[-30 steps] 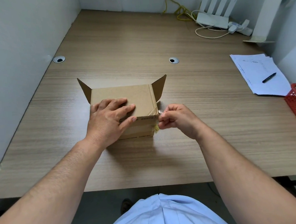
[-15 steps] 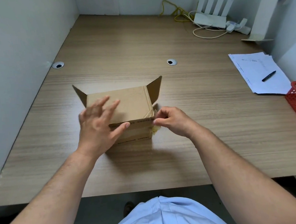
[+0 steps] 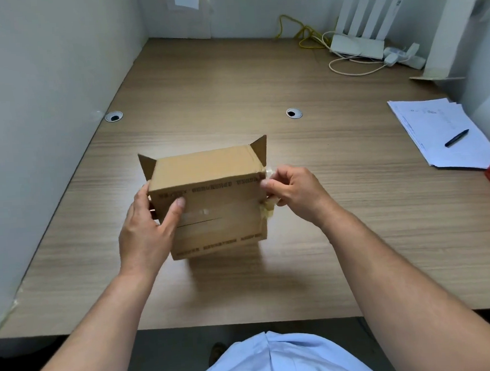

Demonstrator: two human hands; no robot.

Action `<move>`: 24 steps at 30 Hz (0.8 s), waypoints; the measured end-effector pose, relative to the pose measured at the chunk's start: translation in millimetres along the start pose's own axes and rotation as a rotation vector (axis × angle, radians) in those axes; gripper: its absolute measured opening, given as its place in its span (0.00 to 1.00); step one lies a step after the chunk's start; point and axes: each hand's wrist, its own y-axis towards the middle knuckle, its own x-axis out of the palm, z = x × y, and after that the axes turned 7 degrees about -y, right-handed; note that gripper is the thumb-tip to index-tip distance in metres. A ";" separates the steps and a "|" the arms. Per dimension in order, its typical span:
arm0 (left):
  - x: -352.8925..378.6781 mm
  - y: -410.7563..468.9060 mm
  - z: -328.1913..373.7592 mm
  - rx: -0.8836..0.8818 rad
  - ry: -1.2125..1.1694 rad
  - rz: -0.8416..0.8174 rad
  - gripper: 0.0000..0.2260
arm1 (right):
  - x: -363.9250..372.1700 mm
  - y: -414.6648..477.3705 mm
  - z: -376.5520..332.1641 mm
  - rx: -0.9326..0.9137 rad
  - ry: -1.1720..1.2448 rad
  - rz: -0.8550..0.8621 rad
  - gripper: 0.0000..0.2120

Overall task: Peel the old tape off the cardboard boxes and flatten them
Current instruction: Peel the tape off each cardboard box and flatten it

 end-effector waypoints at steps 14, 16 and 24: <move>19.8 24.9 21.0 -0.053 0.416 -0.227 0.27 | -3.1 21.3 16.7 0.211 -0.007 -0.041 0.14; 25.7 17.9 16.0 -0.065 0.445 -0.293 0.28 | 2.8 18.4 29.5 0.246 -0.009 -0.057 0.14; 47.7 -8.9 30.9 0.359 0.643 -0.754 0.55 | 9.3 21.9 40.7 0.255 0.034 -0.042 0.13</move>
